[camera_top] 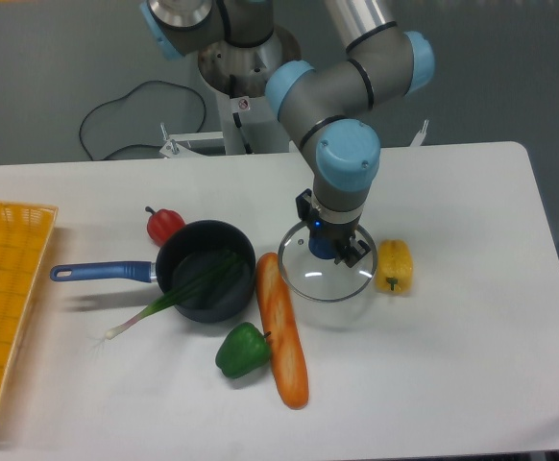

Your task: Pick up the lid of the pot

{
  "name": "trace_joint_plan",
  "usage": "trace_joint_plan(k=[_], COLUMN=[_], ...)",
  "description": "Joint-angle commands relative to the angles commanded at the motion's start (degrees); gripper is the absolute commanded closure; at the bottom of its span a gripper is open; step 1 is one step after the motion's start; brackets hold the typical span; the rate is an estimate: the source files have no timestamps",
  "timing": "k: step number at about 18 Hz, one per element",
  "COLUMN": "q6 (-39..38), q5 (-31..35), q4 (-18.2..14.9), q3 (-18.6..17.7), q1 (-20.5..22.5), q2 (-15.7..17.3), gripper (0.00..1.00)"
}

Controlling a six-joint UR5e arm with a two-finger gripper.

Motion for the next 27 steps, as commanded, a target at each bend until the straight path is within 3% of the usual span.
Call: trace_joint_plan(k=[6,27], q6=[-0.09,-0.09], q5=[0.17,-0.35], q4=[-6.24,-6.25], q3=[4.05,3.52], q1=[-0.44,0.18], q2=[0.09,0.79], gripper=[0.57,0.57])
